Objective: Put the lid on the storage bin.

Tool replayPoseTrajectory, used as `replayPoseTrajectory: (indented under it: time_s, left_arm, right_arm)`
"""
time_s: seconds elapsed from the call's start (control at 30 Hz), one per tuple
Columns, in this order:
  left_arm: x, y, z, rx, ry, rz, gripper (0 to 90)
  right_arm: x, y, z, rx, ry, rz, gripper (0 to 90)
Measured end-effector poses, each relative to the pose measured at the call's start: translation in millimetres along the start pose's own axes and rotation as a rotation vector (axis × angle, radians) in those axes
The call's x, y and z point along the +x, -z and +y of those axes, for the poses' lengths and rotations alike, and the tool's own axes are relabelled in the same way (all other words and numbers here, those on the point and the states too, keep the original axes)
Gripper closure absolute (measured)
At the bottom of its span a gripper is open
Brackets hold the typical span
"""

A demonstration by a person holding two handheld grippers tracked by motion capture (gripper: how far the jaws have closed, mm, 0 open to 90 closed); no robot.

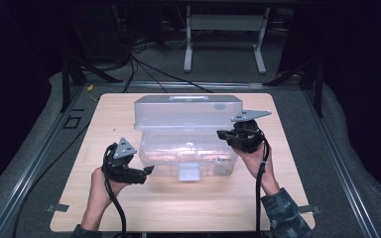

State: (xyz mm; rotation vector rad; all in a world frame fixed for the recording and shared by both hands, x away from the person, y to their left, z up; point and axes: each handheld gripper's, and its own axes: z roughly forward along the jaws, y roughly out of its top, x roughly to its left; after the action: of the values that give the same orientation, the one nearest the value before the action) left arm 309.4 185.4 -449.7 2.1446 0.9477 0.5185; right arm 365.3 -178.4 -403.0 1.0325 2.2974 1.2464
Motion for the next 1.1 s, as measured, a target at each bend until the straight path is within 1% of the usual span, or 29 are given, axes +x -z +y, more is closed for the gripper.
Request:
replayPoseTrajectory:
  time_s: [0.07,0.1,0.17,0.3,0.33,0.37,0.4,0.57,0.63,0.77,0.8,0.83,0.87,0.93,0.97,1.0,1.03,1.07,1.1]
  left_arm:
    - [2.7,-6.2,-5.0,0.009,0.018,0.006,13.3]
    - [4.2,-8.9,-6.6,0.024,0.02,0.003,13.3]
    - [6.4,-12.3,-9.3,0.029,0.028,0.005,13.2]
    - [9.8,-13.9,-11.9,0.034,0.039,0.011,13.2]
    - [10.6,-14.2,-12.5,0.032,0.042,0.014,13.2]
    - [12.0,-14.6,-13.4,0.03,0.047,0.007,13.2]
    - [12.7,-14.9,-14.0,0.027,0.053,0.001,13.2]
    - [16.1,-16.9,-17.3,0.031,0.06,0.014,13.2]
    - [16.9,-17.6,-18.6,0.036,0.062,0.018,13.2]
    - [18.0,-19.3,-20.7,0.041,0.063,0.027,13.2]
    - [18.1,-19.5,-21.1,0.041,0.064,0.027,13.2]
    - [18.6,-19.6,-21.4,0.045,0.056,0.029,13.2]
    - [18.4,-20.0,-21.9,0.044,0.06,0.032,13.2]
    - [18.6,-20.7,-22.9,0.045,0.058,0.028,13.0]
    - [18.3,-21.4,-23.4,0.045,0.06,0.027,13.0]
    - [18.8,-21.8,-24.0,0.049,0.053,0.026,13.1]
    - [18.2,-22.9,-25.5,0.053,0.059,0.027,13.0]
    - [18.3,-23.3,-26.2,0.056,0.056,0.03,13.0]
    - [18.3,-23.5,-27.5,0.059,0.058,0.032,13.0]
  right_arm:
    - [0.3,1.8,-2.3,0.007,-0.004,0.01,90.0]
    - [0.4,3.0,-3.5,0.005,-0.008,0.015,90.0]
    - [0.4,5.4,-5.9,0.007,-0.018,0.025,90.0]
    - [0.8,10.7,-13.4,0.018,-0.03,0.041,90.0]
    - [0.8,11.6,-15.5,0.016,-0.037,0.057,90.0]
    - [0.6,12.3,-17.3,0.019,-0.04,0.067,90.0]
    - [0.4,12.0,-19.5,0.021,-0.051,0.086,90.0]
    - [2.4,11.2,-27.0,0.05,-0.045,0.093,90.0]
    - [2.9,11.6,-30.5,0.055,-0.049,0.109,89.6]
    - [5.5,11.3,-38.8,0.088,-0.044,0.108,89.5]
    - [6.0,10.4,-41.3,0.095,-0.048,0.113,89.7]
    - [5.9,9.6,-43.0,0.109,-0.046,0.128,89.9]
    - [6.9,8.1,-46.2,0.117,-0.052,0.139,90.0]
    - [8.9,5.5,-49.9,0.135,-0.037,0.133,89.9]
    - [8.5,3.5,-52.1,0.145,-0.037,0.114,90.0]
    - [7.4,1.5,-53.9,0.16,-0.045,0.135,90.0]
    - [6.9,-0.5,-56.2,0.167,-0.047,0.131,89.8]
    - [7.7,-4.0,-60.8,0.193,-0.042,0.129,89.7]
    - [8.3,-5.6,-63.3,0.207,-0.033,0.13,89.4]
